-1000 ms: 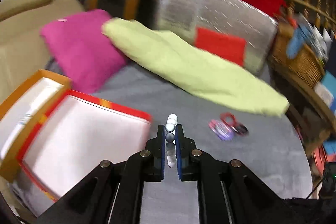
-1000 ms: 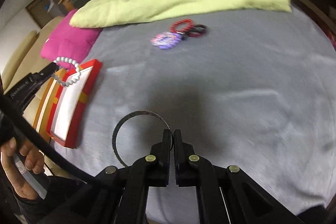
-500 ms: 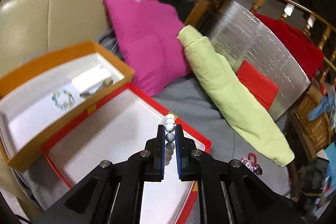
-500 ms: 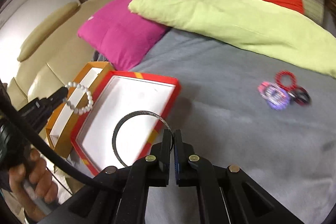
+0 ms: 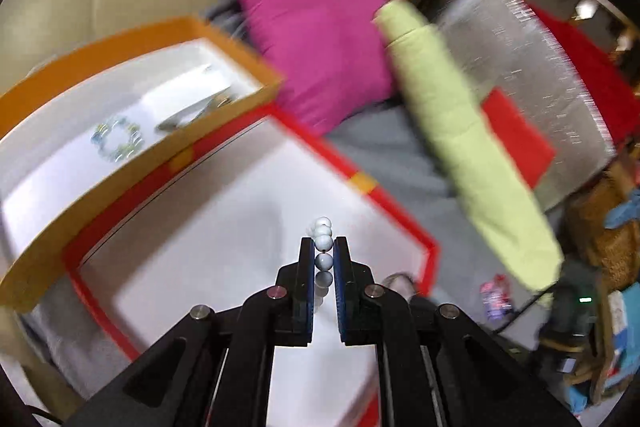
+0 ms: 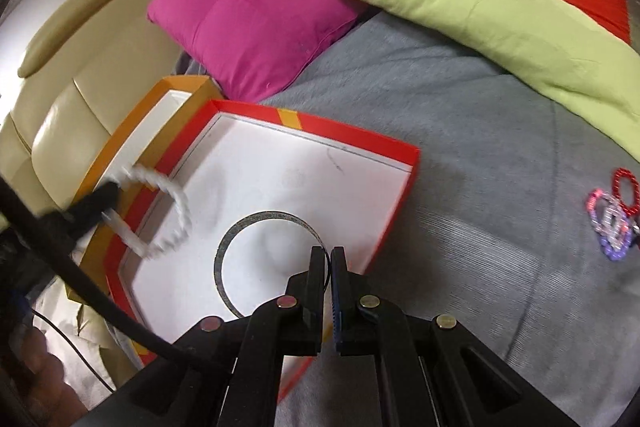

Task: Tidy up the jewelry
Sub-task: 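Carry both bracelets to the red box and release them inside, then move both open tools back over the remaining bracelets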

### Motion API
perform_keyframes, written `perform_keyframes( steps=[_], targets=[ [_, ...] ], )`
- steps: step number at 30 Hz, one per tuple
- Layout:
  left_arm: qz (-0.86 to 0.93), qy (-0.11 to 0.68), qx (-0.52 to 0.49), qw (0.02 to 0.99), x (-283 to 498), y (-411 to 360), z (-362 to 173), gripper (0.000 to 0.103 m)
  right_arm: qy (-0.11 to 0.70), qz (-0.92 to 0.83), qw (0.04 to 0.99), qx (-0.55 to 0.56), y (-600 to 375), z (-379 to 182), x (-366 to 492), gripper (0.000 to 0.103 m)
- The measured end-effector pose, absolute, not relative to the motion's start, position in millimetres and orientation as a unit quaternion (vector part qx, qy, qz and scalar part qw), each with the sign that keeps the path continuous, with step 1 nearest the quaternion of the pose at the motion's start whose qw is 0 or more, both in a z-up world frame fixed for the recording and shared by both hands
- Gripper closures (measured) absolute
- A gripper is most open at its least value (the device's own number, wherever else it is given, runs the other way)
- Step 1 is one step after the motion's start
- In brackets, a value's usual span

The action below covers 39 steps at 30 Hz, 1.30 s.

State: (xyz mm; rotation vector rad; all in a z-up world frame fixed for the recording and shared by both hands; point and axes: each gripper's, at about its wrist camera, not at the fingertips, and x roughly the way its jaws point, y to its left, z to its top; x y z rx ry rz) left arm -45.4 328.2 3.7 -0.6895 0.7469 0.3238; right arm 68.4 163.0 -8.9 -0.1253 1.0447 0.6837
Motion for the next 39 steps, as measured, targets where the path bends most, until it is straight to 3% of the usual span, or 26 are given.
perform_keyframes(
  steps=[9, 10, 12, 14, 16, 22, 25, 30, 35, 39],
  targets=[
    [0.245, 0.405, -0.323, 0.82, -43.3, 345.6, -20.1, 0.093, 0.493, 0.305, 0.808, -0.102, 183.6, -22.8, 69.0, 0.095],
    [0.252, 0.403, -0.326, 0.817, -45.2, 348.4, -20.4, 0.093, 0.494, 0.306, 0.808, -0.099, 182.5, -22.1, 69.2, 0.09],
    [0.267, 0.392, -0.328, 0.817, -51.7, 351.4, -16.9, 0.093, 0.489, 0.307, 0.811, -0.088, 176.5, -16.7, 67.4, 0.071],
    [0.275, 0.373, -0.327, 0.824, -56.6, 349.9, -9.1, 0.078, 0.47, 0.311, 0.823, -0.071, 164.8, -5.1, 62.2, 0.047],
    [0.284, 0.36, -0.309, 0.833, -58.9, 343.3, -0.7, 0.063, 0.456, 0.299, 0.836, -0.068, 152.1, 4.5, 57.3, 0.038],
    [0.301, 0.297, -0.266, 0.866, -58.4, 314.6, 29.3, 0.04, 0.424, 0.253, 0.869, -0.041, 72.5, 25.1, 43.1, 0.032],
    [0.279, 0.277, -0.247, 0.886, -51.3, 286.7, 40.1, 0.038, 0.425, 0.213, 0.879, -0.041, 23.6, 18.4, 37.1, 0.026],
    [0.215, 0.283, -0.196, 0.914, -24.6, 221.3, 47.7, 0.037, 0.448, 0.149, 0.881, -0.032, -68.2, -5.6, 28.4, 0.026],
    [0.119, 0.34, -0.142, 0.922, 13.0, 145.2, 34.7, 0.036, 0.468, 0.097, 0.879, 0.011, -151.6, -17.8, 30.7, 0.026],
    [0.052, 0.4, -0.196, 0.894, 31.5, 110.9, 2.2, 0.036, 0.479, 0.081, 0.872, 0.063, -192.6, -16.5, 45.2, 0.026]
  ],
)
